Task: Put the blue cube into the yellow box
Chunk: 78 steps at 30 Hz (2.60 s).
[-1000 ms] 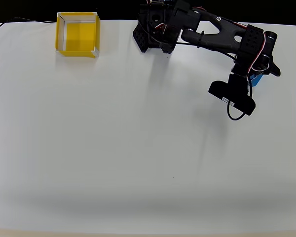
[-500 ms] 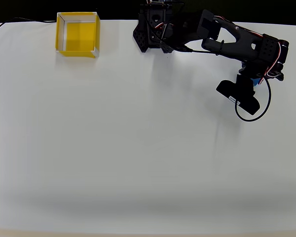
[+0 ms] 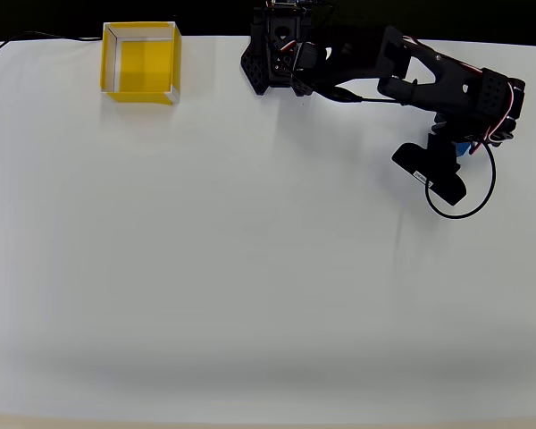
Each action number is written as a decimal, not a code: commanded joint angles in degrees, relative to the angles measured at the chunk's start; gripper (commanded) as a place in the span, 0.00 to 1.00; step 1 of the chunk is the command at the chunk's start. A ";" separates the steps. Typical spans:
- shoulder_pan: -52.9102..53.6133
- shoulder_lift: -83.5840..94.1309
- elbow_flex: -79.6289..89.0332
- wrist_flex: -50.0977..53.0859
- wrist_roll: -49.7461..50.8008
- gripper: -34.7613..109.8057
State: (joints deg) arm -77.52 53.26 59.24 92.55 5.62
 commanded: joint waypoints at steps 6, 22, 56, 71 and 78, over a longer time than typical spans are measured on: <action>-0.26 1.14 -6.24 0.70 -0.88 0.59; 1.05 -0.97 -7.21 1.76 -11.43 0.39; 63.54 40.34 8.17 -2.29 -64.07 0.33; 103.80 41.31 4.66 -7.03 -84.20 0.33; 120.76 40.96 -0.79 -7.03 -93.25 0.33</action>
State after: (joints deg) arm 34.98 84.55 66.62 86.13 -82.79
